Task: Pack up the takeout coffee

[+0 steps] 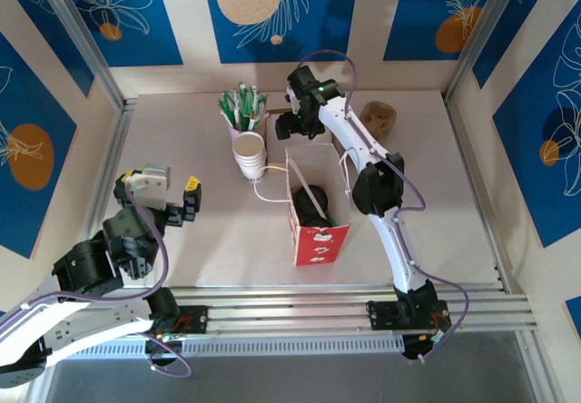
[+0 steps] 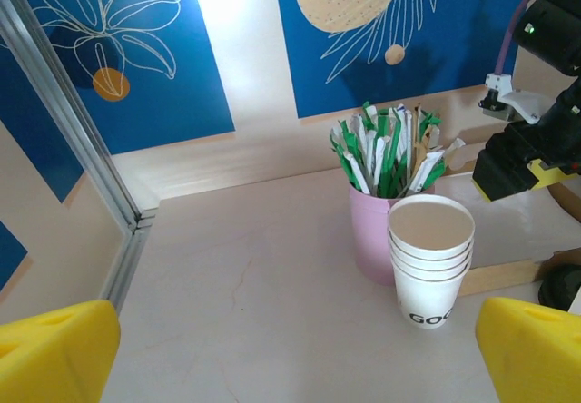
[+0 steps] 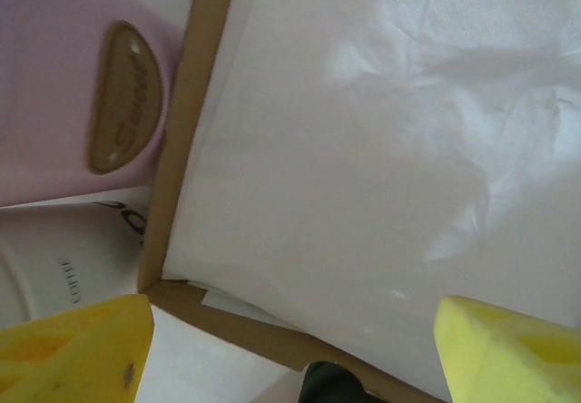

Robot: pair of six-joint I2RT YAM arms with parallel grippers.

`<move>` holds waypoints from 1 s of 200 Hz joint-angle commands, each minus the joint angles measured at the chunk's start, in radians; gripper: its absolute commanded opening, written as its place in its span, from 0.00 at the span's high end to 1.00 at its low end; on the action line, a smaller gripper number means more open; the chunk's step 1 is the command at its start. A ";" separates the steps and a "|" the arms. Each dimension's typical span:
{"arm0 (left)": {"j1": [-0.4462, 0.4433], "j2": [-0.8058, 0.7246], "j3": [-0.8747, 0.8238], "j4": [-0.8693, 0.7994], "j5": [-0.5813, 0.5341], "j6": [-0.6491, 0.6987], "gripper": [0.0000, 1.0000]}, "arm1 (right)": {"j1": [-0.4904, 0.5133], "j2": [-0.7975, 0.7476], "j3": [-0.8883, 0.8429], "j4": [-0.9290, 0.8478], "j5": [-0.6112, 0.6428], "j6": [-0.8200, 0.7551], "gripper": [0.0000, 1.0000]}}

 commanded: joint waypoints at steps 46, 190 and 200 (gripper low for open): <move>0.005 0.031 -0.014 -0.017 -0.051 0.040 0.00 | -0.030 0.113 0.000 0.069 0.071 -0.060 0.18; 0.029 0.073 -0.018 -0.021 -0.052 0.047 0.00 | 0.003 0.229 -0.001 0.117 0.183 -0.046 0.39; 0.030 0.073 -0.018 -0.021 -0.050 0.048 0.00 | 0.003 0.217 -0.013 0.125 0.167 -0.051 0.45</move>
